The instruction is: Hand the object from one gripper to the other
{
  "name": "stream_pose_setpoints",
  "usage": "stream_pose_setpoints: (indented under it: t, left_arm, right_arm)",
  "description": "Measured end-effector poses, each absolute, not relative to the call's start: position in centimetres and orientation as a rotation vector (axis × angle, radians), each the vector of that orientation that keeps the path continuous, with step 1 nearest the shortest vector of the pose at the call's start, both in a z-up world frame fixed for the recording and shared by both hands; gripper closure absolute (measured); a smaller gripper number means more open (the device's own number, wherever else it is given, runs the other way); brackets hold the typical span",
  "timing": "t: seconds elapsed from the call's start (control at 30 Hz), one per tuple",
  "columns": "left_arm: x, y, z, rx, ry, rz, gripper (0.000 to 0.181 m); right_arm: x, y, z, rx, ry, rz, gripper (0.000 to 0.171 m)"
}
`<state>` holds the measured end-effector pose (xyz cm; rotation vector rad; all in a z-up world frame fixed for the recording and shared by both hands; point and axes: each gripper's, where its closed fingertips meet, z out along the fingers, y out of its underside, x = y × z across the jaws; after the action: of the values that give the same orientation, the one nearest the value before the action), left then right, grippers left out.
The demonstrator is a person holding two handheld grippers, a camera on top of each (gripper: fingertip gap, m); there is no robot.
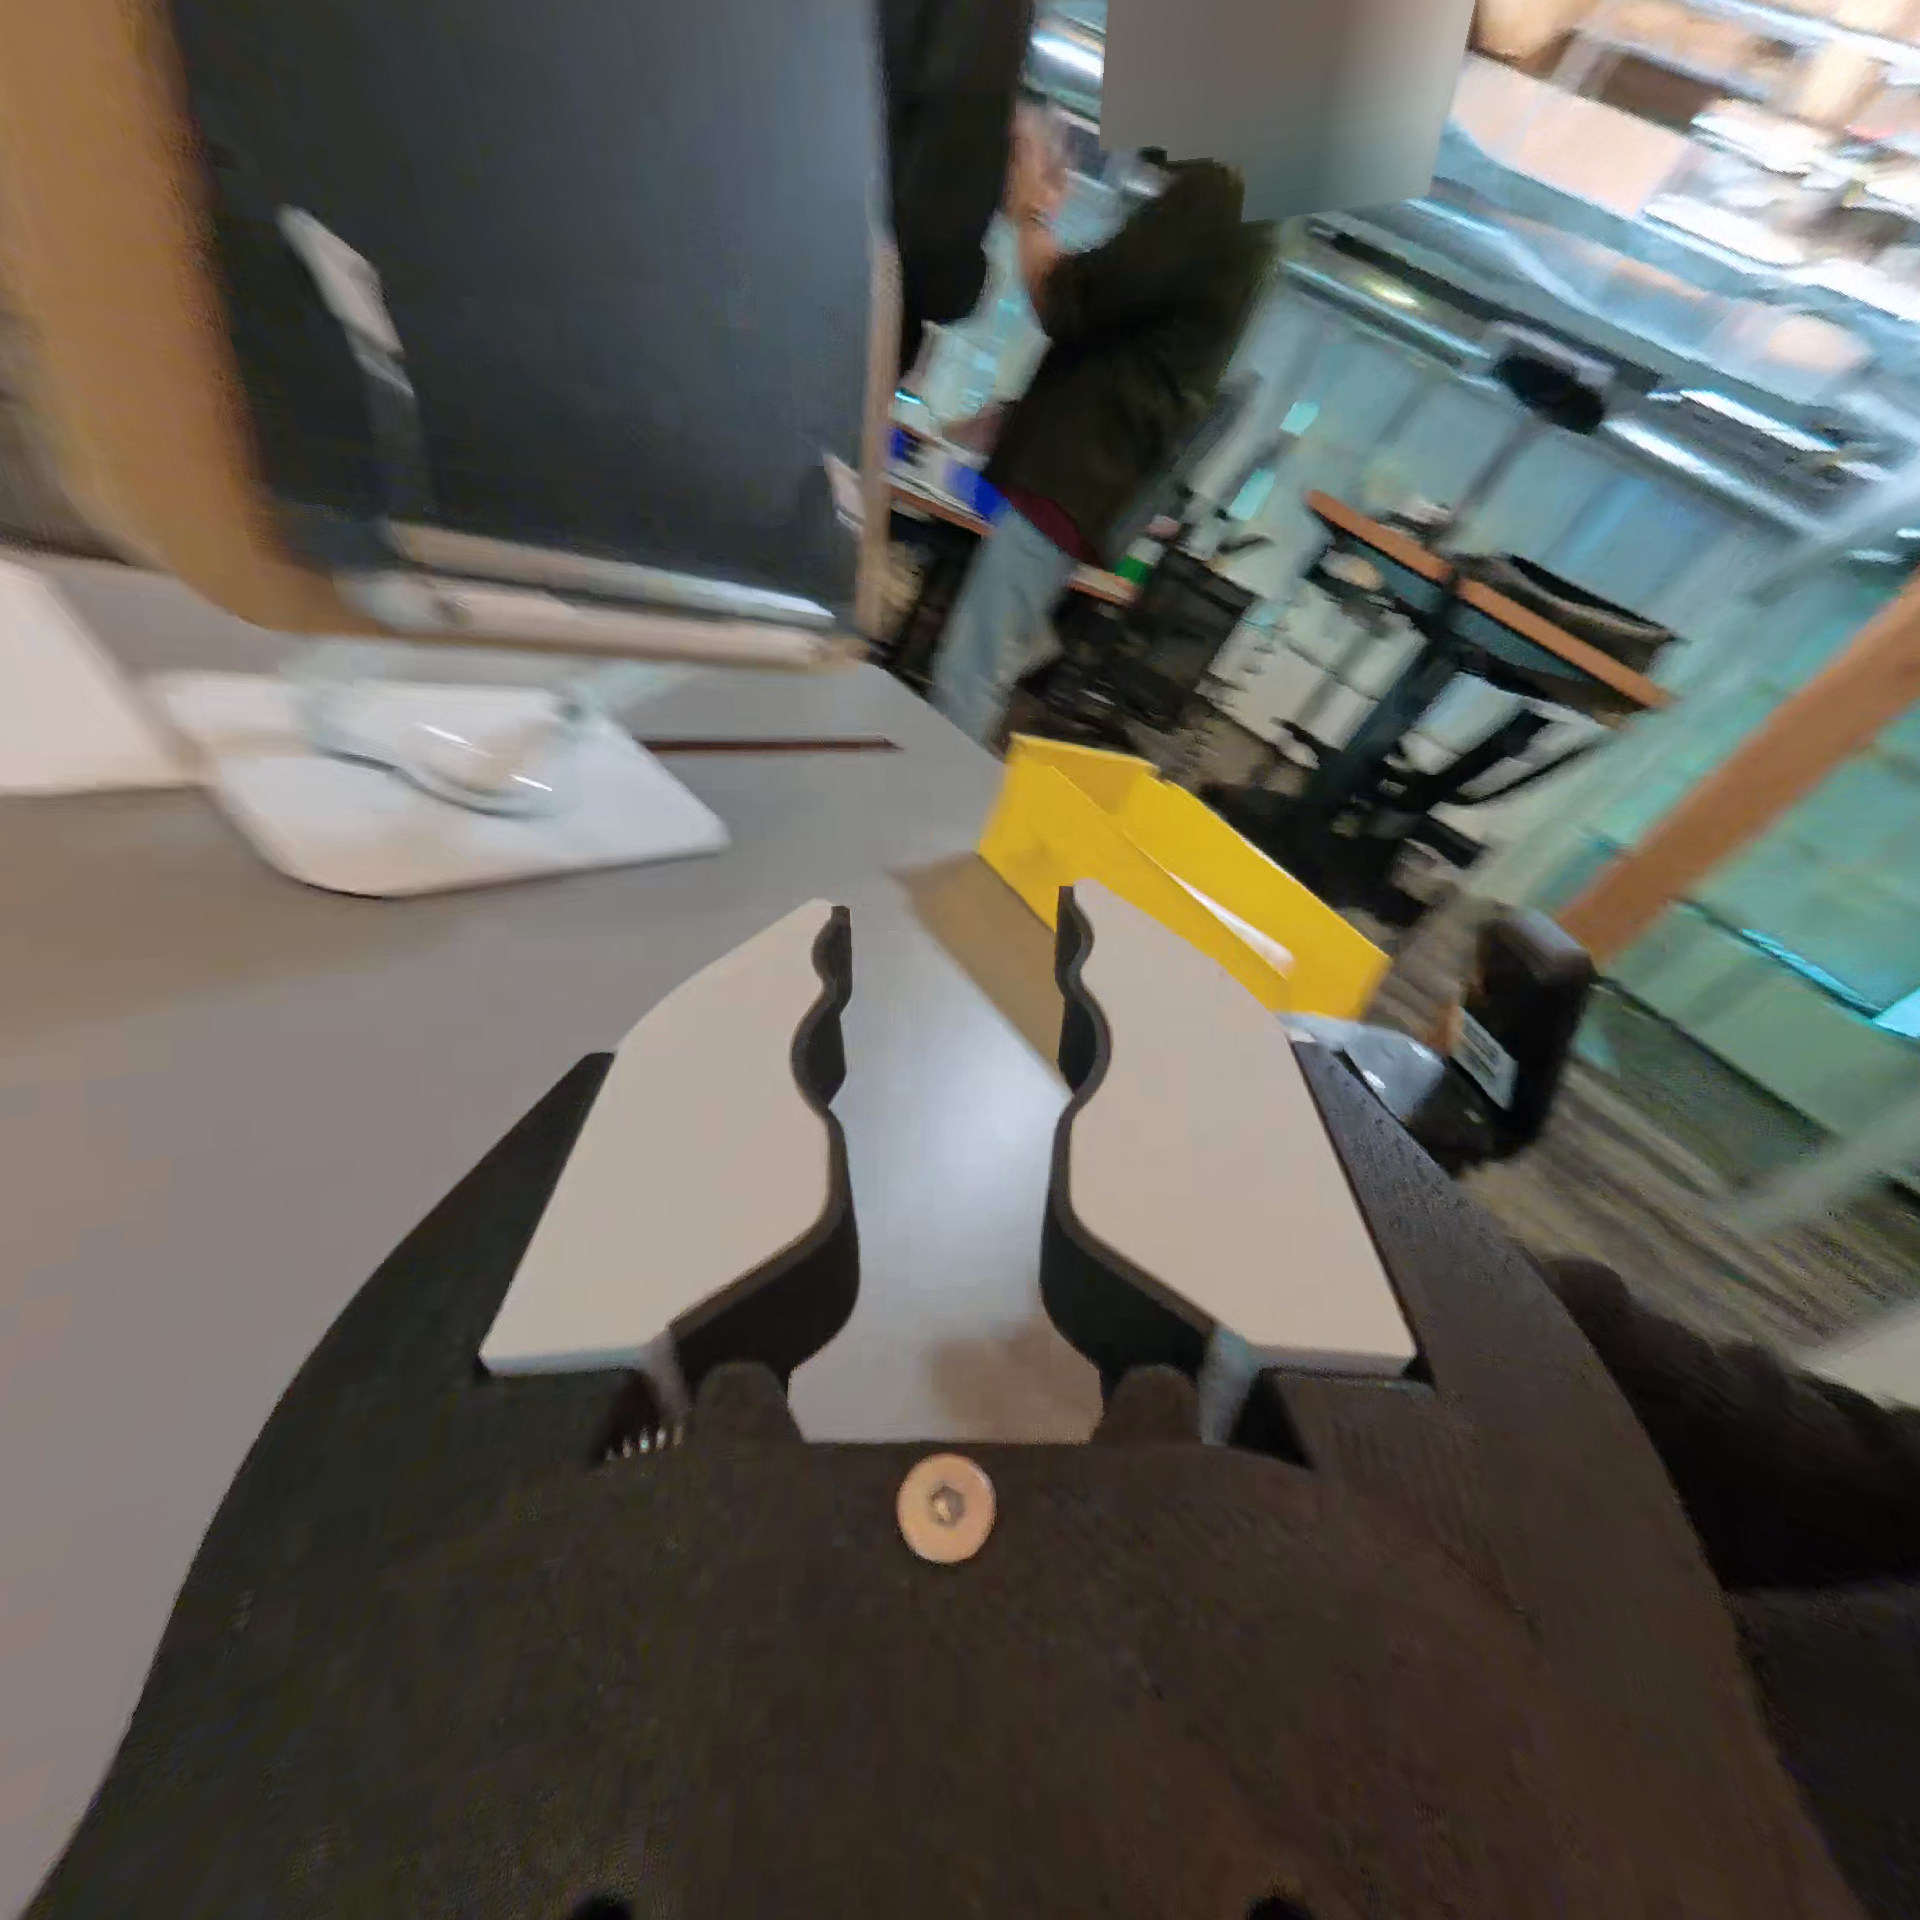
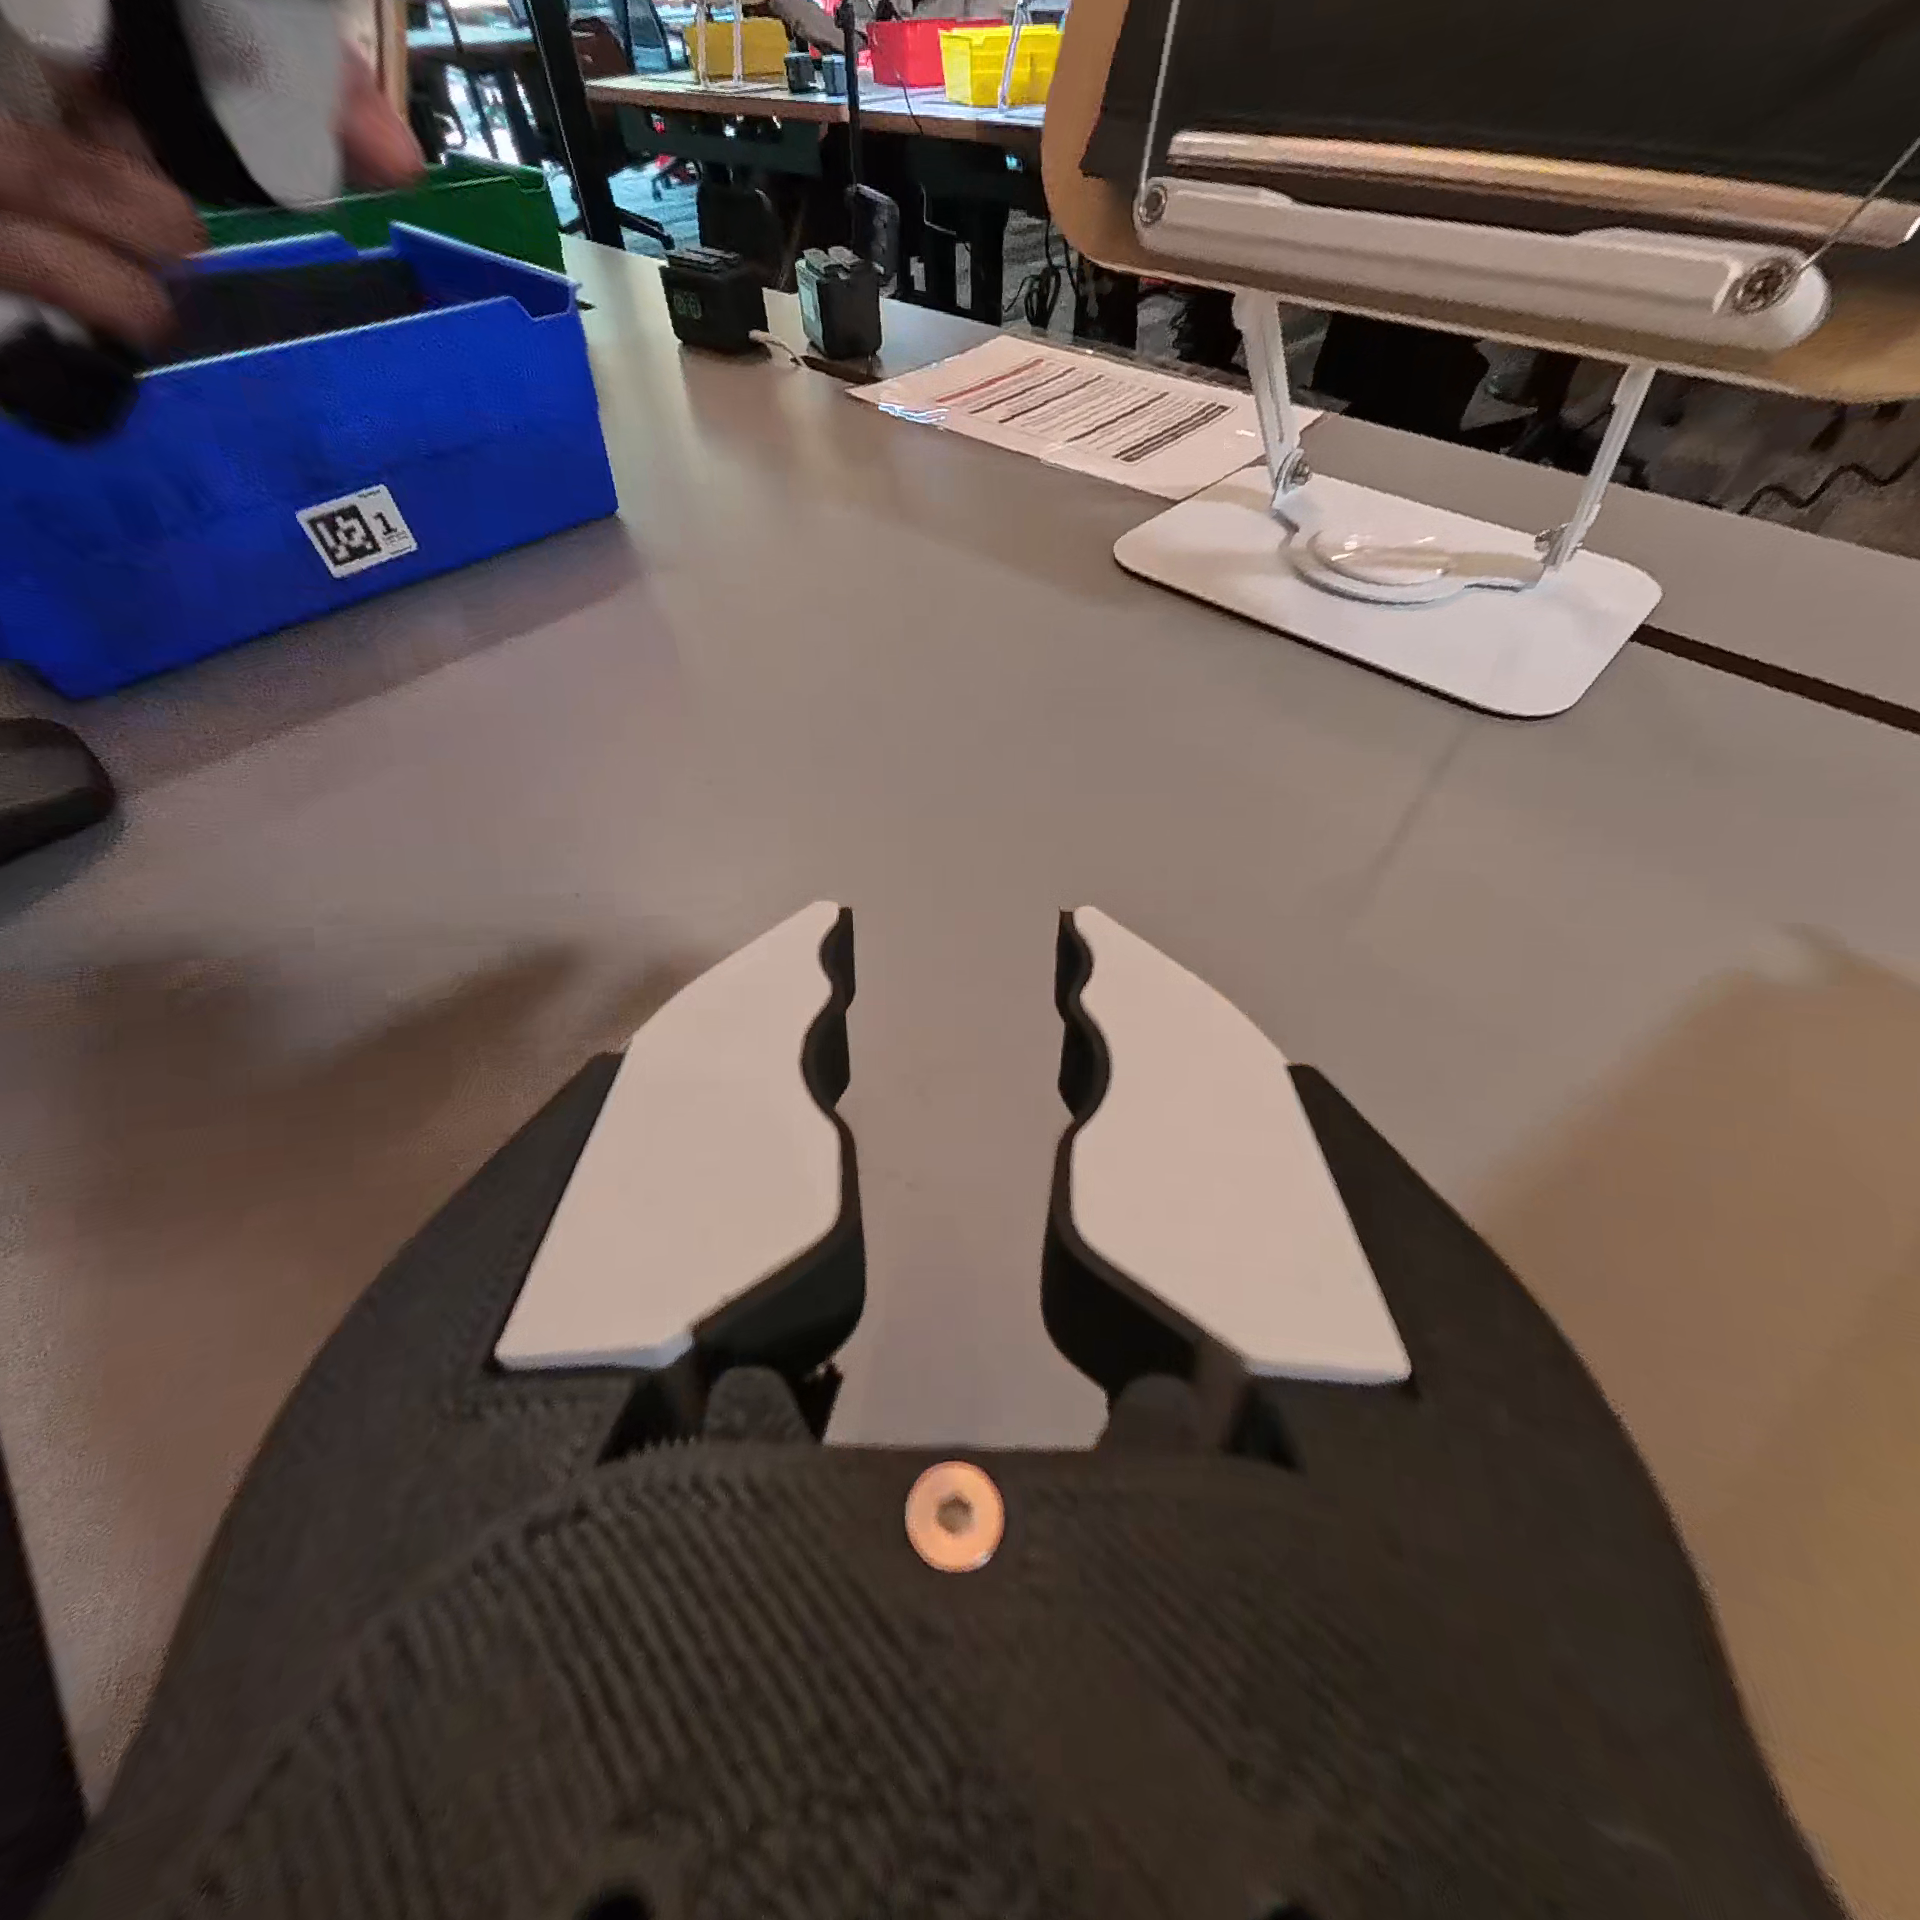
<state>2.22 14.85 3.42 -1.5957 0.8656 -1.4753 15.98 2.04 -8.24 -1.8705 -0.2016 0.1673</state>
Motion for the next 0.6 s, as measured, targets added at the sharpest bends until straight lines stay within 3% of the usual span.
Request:
stream_pose_setpoints:
  t: [0.13,0.27,0.6]
  left_arm:
    - [-6.7,23.4,5.7,-1.696,0.669,-1.146,0.139]
    - [-15.9,29.6,0.9,-1.838,0.333,-0.908,0.143]
    - [-26.9,32.8,-11.0,-2.231,0.188,-0.618,0.137]
  right_arm:
    - [16.8,3.5,-7.8,-1.85,-0.14,0.171,0.133]
    - [17.1,4.5,-5.3,-1.766,-0.137,0.044,0.132]
    - [16.1,2.2,-6.1,-1.784,-0.113,0.36,0.129]
